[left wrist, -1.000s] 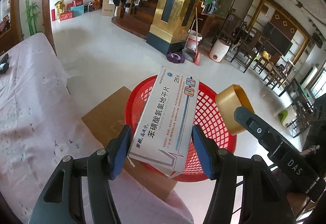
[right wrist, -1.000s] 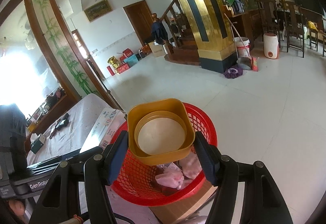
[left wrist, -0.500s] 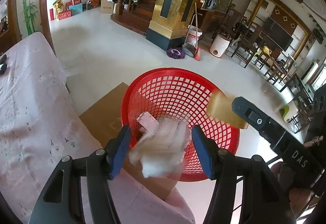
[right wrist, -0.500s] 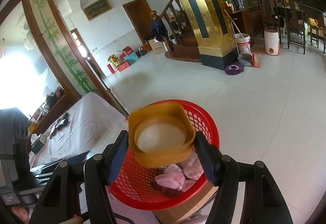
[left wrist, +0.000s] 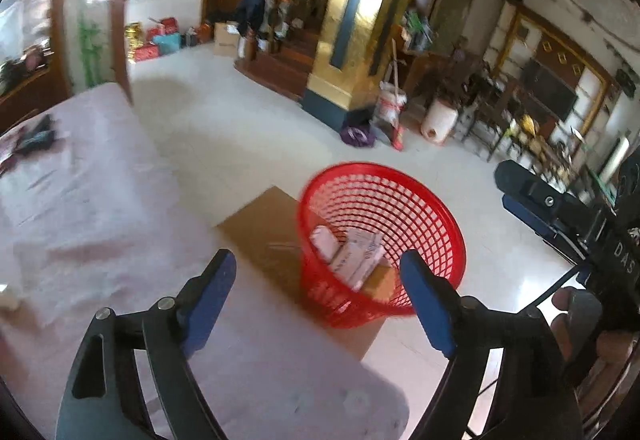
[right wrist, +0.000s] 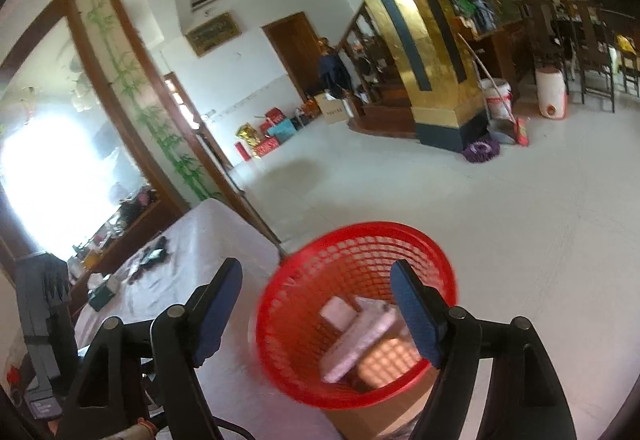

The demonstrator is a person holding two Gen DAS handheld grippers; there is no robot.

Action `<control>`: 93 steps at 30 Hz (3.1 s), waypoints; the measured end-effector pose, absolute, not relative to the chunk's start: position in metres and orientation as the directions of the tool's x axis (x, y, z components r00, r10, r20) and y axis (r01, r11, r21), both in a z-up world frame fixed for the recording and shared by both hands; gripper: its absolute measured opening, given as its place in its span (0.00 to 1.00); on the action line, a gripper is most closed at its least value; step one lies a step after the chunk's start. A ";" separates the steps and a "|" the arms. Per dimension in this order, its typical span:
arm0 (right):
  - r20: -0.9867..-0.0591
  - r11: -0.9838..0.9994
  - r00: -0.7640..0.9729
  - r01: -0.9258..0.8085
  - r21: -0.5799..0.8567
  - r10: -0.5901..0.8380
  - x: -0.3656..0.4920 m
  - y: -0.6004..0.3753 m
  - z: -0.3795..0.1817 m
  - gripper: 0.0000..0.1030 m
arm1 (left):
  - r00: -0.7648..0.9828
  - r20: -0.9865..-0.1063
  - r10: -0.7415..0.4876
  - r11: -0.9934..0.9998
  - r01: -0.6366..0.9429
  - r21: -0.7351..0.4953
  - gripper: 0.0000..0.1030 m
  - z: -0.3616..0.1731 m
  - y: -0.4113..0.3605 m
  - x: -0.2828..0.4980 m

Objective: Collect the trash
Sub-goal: 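Move both open tools back over the table, then grasp the green towel with the left tool while the right tool grasps the red-white YANTIE tissue packet, then carry the towel and tissue packet with both tools over the red wastebasket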

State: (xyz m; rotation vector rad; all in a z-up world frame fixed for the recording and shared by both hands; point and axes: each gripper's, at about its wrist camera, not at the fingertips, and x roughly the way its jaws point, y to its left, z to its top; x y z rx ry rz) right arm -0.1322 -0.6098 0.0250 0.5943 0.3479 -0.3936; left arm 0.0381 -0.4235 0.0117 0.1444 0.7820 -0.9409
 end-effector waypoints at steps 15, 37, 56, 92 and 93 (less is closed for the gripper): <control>-0.265 0.879 0.961 0.057 0.473 0.080 -0.097 -0.424 0.082 0.89 | 0.762 -0.536 -0.362 0.927 0.352 -0.127 0.84 0.074 -0.115 0.010; -0.510 0.865 0.744 -0.180 0.468 0.431 0.038 -0.203 -0.005 0.89 | 0.741 -0.662 -0.115 0.984 -0.008 -0.180 0.84 0.016 0.058 0.066; -0.665 0.867 0.586 -0.141 0.479 0.463 0.108 -0.153 -0.070 0.86 | 0.644 -0.756 -0.121 0.982 -0.033 -0.185 0.84 -0.035 0.069 0.112; -0.535 0.857 0.729 -0.138 0.497 0.427 0.044 -0.217 -0.034 0.51 | 0.664 -0.703 -0.254 0.953 0.046 -0.301 0.31 -0.011 0.032 0.082; -0.527 0.856 0.738 -0.131 0.500 0.421 0.039 -0.224 -0.031 0.51 | 0.665 -0.698 -0.266 0.951 0.060 -0.305 0.31 -0.008 0.026 0.079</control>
